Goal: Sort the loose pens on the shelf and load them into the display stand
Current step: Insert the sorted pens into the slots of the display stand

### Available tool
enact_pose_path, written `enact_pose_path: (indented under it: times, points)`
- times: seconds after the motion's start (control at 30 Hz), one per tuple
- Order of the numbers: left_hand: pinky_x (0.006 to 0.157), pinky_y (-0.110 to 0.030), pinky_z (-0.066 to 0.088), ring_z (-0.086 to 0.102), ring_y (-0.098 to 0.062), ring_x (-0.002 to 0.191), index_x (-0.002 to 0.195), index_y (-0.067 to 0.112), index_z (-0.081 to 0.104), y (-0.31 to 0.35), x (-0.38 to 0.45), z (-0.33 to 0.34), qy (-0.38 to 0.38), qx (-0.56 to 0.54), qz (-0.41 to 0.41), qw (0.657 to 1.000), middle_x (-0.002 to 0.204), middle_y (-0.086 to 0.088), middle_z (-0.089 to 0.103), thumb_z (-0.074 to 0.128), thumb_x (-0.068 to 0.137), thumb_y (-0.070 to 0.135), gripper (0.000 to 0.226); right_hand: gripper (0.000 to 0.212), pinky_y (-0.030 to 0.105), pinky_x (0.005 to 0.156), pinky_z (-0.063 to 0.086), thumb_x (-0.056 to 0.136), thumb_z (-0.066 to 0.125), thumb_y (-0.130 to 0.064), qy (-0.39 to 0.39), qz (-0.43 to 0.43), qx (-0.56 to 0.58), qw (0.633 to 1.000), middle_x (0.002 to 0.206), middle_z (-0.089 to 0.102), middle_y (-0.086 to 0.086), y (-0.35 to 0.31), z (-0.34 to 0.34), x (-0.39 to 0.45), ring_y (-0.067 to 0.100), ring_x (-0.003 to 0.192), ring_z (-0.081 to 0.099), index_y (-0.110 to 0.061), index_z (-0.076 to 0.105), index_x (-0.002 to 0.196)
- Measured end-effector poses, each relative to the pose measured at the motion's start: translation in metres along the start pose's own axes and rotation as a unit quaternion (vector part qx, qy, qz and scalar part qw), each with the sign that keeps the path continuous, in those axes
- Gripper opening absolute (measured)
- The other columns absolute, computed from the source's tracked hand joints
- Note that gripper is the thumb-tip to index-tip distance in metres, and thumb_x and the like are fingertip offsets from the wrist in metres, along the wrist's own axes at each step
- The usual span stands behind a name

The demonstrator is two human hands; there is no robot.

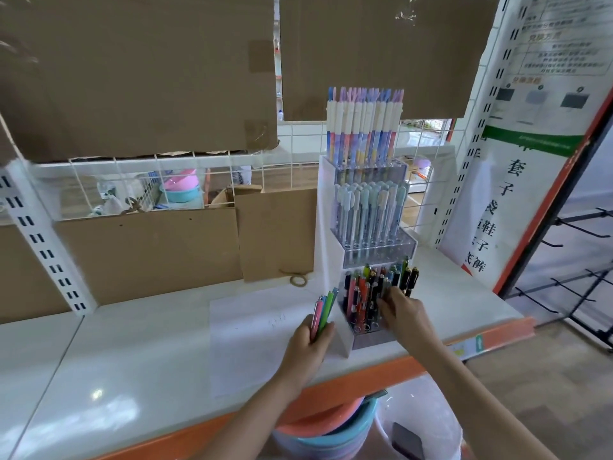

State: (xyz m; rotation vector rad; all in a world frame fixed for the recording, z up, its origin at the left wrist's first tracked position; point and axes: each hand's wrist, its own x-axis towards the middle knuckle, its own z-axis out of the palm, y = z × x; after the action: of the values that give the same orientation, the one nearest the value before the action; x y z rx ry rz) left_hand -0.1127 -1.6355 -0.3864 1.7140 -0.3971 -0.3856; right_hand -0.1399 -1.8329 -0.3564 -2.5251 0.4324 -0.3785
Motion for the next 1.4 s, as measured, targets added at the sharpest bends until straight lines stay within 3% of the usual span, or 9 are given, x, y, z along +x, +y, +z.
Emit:
enact_pose_path:
  times: [0.1,0.37,0.47,0.6,0.83,0.93,1.07,1.23,1.4]
  points:
    - [0.042,-0.018,0.025,0.03,-0.006,0.042,0.092,0.009,0.045,0.001,0.0,-0.001,-0.011,-0.027,-0.004,1.0,0.059,0.002,0.036,0.047,0.097,0.031,0.023,0.021,0.034,0.056,0.046,0.095,0.053,-0.017,0.011,0.016,-0.002,1.0,0.069,0.059,0.009,0.001,0.005,0.001,0.031,0.065,0.063,-0.008,0.043,0.08]
    - [0.045,-0.019,0.03,0.036,-0.006,0.046,0.105,0.003,0.055,0.009,-0.003,0.008,-0.022,-0.086,0.012,0.996,0.058,0.008,0.047,0.042,0.099,0.027,0.028,0.015,0.039,0.064,0.051,0.094,0.055,-0.018,0.007,0.059,0.025,0.998,0.08,0.064,0.014,0.003,0.006,-0.009,0.029,0.071,0.062,-0.004,0.051,0.094]
    - [0.047,-0.02,0.032,0.039,-0.007,0.047,0.102,0.005,0.057,0.014,-0.003,0.009,-0.038,-0.08,0.025,0.996,0.055,0.011,0.052,0.043,0.099,0.027,0.026,0.015,0.033,0.059,0.043,0.096,0.053,-0.02,-0.016,0.067,0.127,0.989,0.07,0.06,0.002,-0.007,0.004,-0.032,0.017,0.062,0.053,-0.011,0.057,0.085]
    - [0.046,-0.023,0.032,0.04,-0.008,0.044,0.084,0.012,0.058,0.017,-0.005,0.019,-0.092,-0.043,0.036,0.994,0.06,0.002,0.055,0.046,0.098,0.03,0.025,0.026,0.025,0.047,0.031,0.096,0.053,-0.022,-0.113,0.076,0.318,0.938,0.054,0.049,-0.003,-0.027,0.008,-0.061,0.01,0.046,0.039,-0.006,0.058,0.076]
    - [0.058,-0.025,0.05,0.059,-0.015,0.059,0.093,0.013,0.059,0.012,-0.004,0.026,-0.118,-0.046,-0.002,0.992,0.074,-0.003,0.067,0.044,0.098,0.031,0.023,0.018,0.02,0.05,0.035,0.092,0.059,-0.018,-0.063,0.054,0.247,0.965,0.063,0.058,-0.001,-0.022,0.001,-0.059,0.006,0.049,0.044,-0.004,0.056,0.081]
    - [0.059,-0.023,0.05,0.06,-0.013,0.063,0.093,0.02,0.056,0.011,-0.003,0.024,-0.071,-0.031,-0.023,0.997,0.077,-0.001,0.065,0.04,0.1,0.031,0.02,0.012,0.024,0.049,0.046,0.095,0.052,-0.013,0.001,0.059,0.257,0.965,0.07,0.065,0.005,-0.02,-0.018,-0.046,0.009,0.049,0.054,-0.006,0.053,0.086]
    - [0.047,-0.016,0.032,0.039,-0.006,0.048,0.093,0.017,0.055,0.004,-0.003,0.015,0.001,0.002,-0.015,1.0,0.06,0.004,0.045,0.036,0.102,0.028,0.024,0.015,0.048,0.064,0.055,0.097,0.049,-0.012,0.087,0.028,0.139,0.986,0.074,0.064,0.013,-0.003,-0.036,-0.02,0.028,0.064,0.063,0.001,0.049,0.09]
    - [0.051,-0.017,0.031,0.038,-0.006,0.053,0.099,0.004,0.048,0.001,-0.002,0.01,0.024,-0.002,0.001,1.0,0.067,0.002,0.043,0.037,0.101,0.029,0.028,0.015,0.051,0.063,0.052,0.097,0.047,-0.012,0.064,-0.013,0.02,0.998,0.076,0.063,0.02,0.002,-0.026,-0.001,0.035,0.066,0.062,-0.004,0.042,0.086]
    - [0.05,-0.013,0.033,0.04,-0.004,0.054,0.095,0.008,0.048,0.0,-0.003,0.008,0.007,-0.012,0.004,1.0,0.069,0.002,0.046,0.037,0.101,0.028,0.024,0.011,0.045,0.059,0.05,0.098,0.046,-0.013,0.042,-0.011,-0.032,0.999,0.076,0.063,0.019,-0.001,-0.024,0.013,0.034,0.064,0.061,-0.004,0.044,0.091]
